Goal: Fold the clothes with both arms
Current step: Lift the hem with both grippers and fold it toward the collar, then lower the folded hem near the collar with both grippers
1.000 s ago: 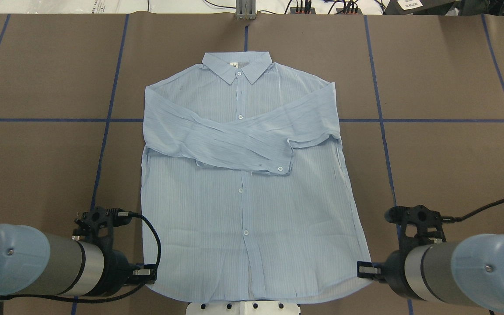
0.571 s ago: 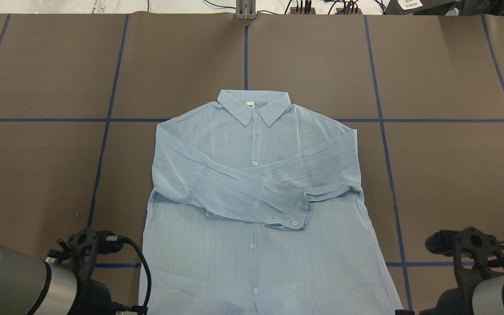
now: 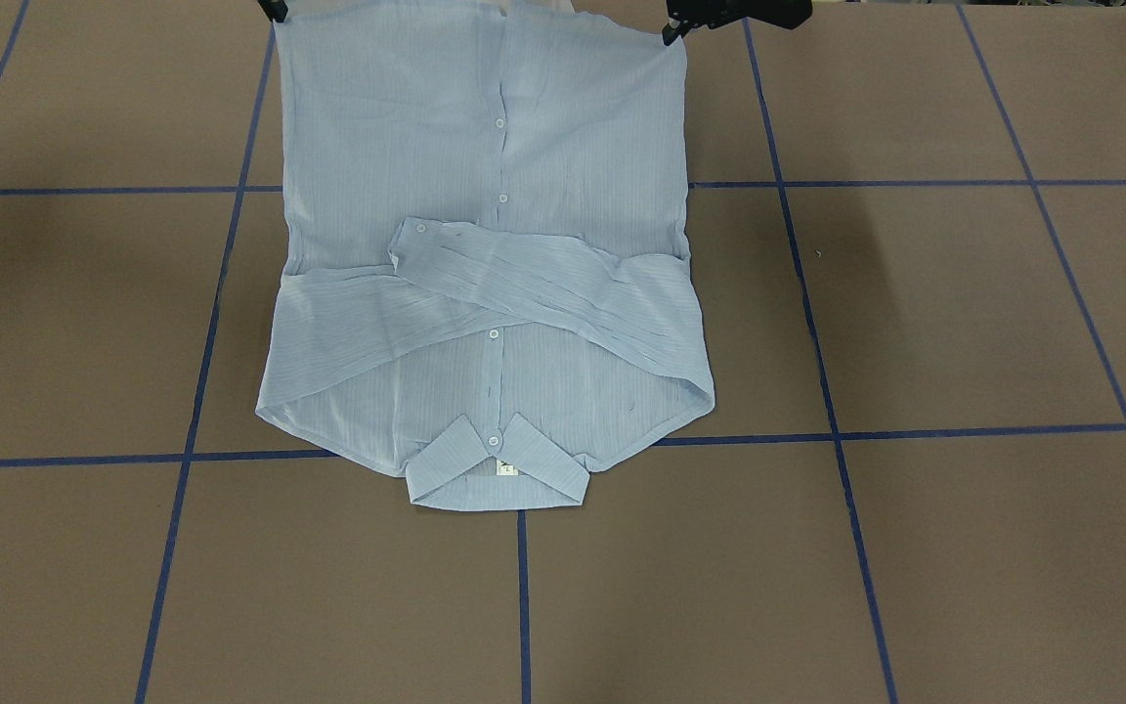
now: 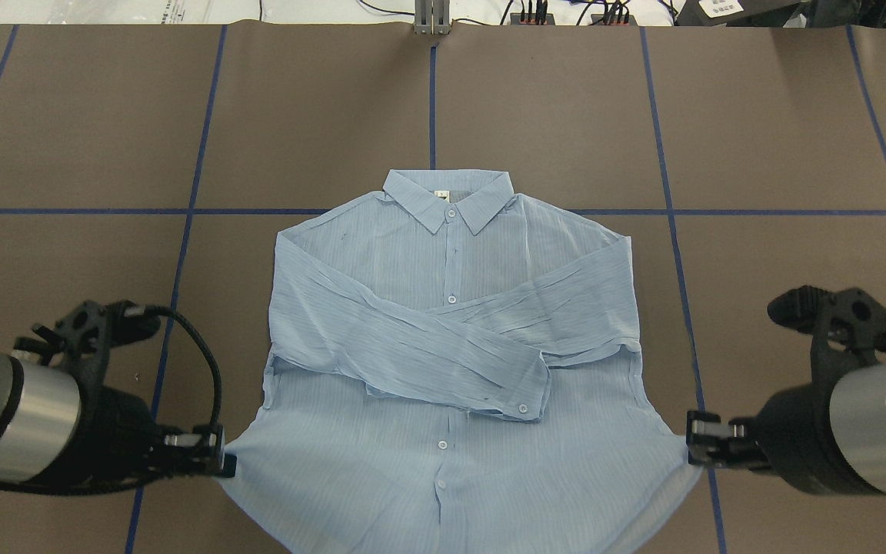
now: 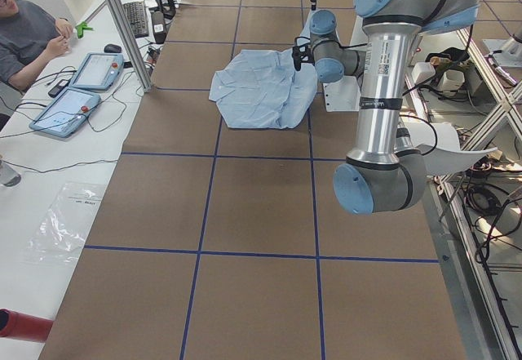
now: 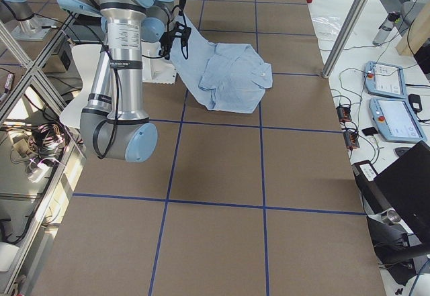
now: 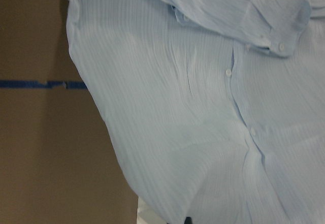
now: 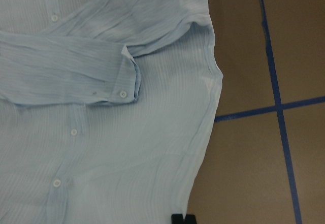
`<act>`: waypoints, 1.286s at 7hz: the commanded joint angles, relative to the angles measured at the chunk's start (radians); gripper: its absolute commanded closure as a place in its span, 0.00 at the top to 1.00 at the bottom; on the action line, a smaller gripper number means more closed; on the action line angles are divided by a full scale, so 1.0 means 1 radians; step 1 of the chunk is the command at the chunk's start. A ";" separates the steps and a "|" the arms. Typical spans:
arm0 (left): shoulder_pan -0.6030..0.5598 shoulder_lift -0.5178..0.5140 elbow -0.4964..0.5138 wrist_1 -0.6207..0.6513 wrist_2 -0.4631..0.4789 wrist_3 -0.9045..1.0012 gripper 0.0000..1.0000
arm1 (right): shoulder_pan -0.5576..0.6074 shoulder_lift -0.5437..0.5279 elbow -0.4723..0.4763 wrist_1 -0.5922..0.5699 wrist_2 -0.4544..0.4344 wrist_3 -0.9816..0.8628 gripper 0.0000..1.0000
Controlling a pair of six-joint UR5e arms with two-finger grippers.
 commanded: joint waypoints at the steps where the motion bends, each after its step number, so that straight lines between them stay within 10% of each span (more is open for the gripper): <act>1: -0.154 -0.052 0.022 0.003 0.008 0.001 0.00 | 0.161 0.094 -0.065 0.000 0.008 -0.059 0.00; 5: -0.177 -0.307 0.366 -0.007 0.142 0.010 0.00 | 0.329 0.295 -0.409 0.017 -0.003 -0.243 0.00; 9: -0.185 -0.333 0.627 -0.145 0.214 0.128 0.00 | 0.340 0.320 -0.788 0.324 -0.016 -0.274 0.00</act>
